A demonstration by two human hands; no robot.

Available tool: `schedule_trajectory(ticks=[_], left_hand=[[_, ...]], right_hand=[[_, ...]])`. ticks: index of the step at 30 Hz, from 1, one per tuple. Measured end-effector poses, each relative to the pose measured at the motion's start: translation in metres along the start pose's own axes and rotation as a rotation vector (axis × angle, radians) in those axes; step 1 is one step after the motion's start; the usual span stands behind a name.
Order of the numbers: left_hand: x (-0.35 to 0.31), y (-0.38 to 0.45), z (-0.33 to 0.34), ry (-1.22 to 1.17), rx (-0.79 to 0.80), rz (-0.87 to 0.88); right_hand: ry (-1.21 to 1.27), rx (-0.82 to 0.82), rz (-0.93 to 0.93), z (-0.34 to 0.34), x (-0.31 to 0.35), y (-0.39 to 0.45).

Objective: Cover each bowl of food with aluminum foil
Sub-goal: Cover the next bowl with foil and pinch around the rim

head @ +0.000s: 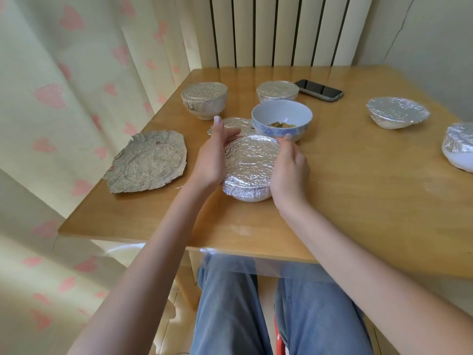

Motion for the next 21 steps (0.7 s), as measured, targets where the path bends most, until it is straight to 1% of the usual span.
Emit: schedule_trajectory(ticks=[3, 10, 12, 15, 18, 19, 21], left_hand=[[0.002, -0.005, 0.000, -0.002, -0.073, 0.021], [-0.001, -0.013, 0.001, -0.061, -0.136, -0.026], [0.000, -0.015, 0.001, -0.058, -0.130, -0.031], [0.000, -0.012, -0.005, -0.115, -0.060, -0.037], [-0.002, -0.007, -0.020, -0.204, -0.048, -0.030], [-0.001, -0.006, -0.022, -0.227, -0.052, -0.035], [0.001, -0.007, -0.017, -0.271, -0.037, -0.069]], right_hand=[[-0.009, 0.035, 0.008, -0.001, 0.001, 0.003], [0.055, 0.020, 0.027, 0.001, 0.000, 0.003], [0.070, 0.046, 0.057, 0.003, -0.001, 0.004], [0.068, 0.071, 0.093, 0.001, -0.001, 0.005], [0.175, -0.035, 0.123, -0.010, -0.007, 0.000], [0.213, -0.050, 0.133, -0.009, -0.008, -0.006], [0.231, -0.029, 0.125, 0.000, -0.009, -0.019]])
Point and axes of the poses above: each hand's wrist, its own y-axis towards the middle knuckle, its own z-axis out of the palm, x = y × z, the point moved 4 cm from there along y, towards the middle knuckle, and after that the axes turned 3 degrees about -y, right-handed, at the moved point
